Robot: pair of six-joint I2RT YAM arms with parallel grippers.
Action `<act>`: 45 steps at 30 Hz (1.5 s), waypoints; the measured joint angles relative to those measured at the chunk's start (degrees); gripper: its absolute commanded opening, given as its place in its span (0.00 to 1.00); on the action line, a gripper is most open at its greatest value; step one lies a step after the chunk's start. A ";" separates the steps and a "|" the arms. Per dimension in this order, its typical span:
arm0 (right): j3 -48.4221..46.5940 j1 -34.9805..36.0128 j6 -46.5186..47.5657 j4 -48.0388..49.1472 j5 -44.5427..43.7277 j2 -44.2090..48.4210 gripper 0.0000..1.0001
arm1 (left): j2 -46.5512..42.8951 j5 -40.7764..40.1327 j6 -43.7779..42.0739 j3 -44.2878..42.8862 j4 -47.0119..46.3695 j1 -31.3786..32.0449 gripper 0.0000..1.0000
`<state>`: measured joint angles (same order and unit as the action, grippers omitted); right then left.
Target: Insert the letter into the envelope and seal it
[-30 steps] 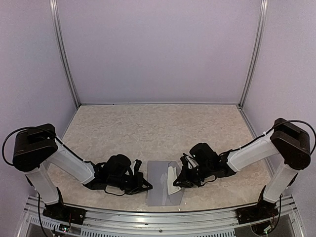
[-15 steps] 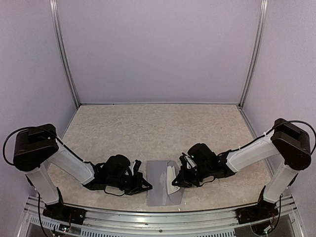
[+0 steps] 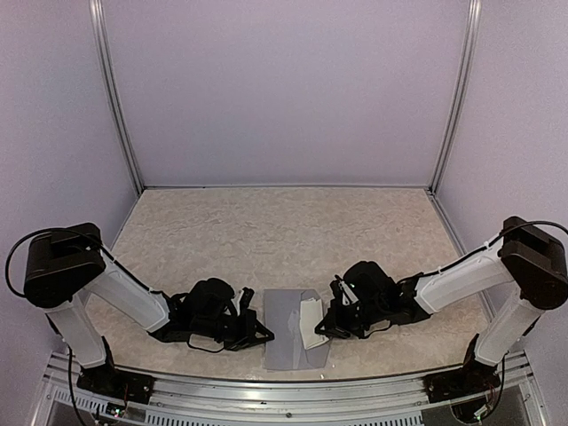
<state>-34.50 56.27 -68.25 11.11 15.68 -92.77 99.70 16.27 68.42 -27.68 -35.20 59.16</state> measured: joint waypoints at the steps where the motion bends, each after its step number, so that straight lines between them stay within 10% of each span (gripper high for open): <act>1: 0.04 0.00 -0.15 -0.24 -0.35 0.13 0.00 | -0.02 0.00 0.15 0.04 -0.07 0.00 0.00; 45: 1.99 1.75 -4.28 -0.17 -9.20 5.27 0.00 | -2.71 1.73 1.88 5.25 -8.31 0.07 0.00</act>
<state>-32.51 58.02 -72.53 10.94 6.48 -87.50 96.99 18.00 70.30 -22.44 -43.51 59.22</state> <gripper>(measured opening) 0.003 0.004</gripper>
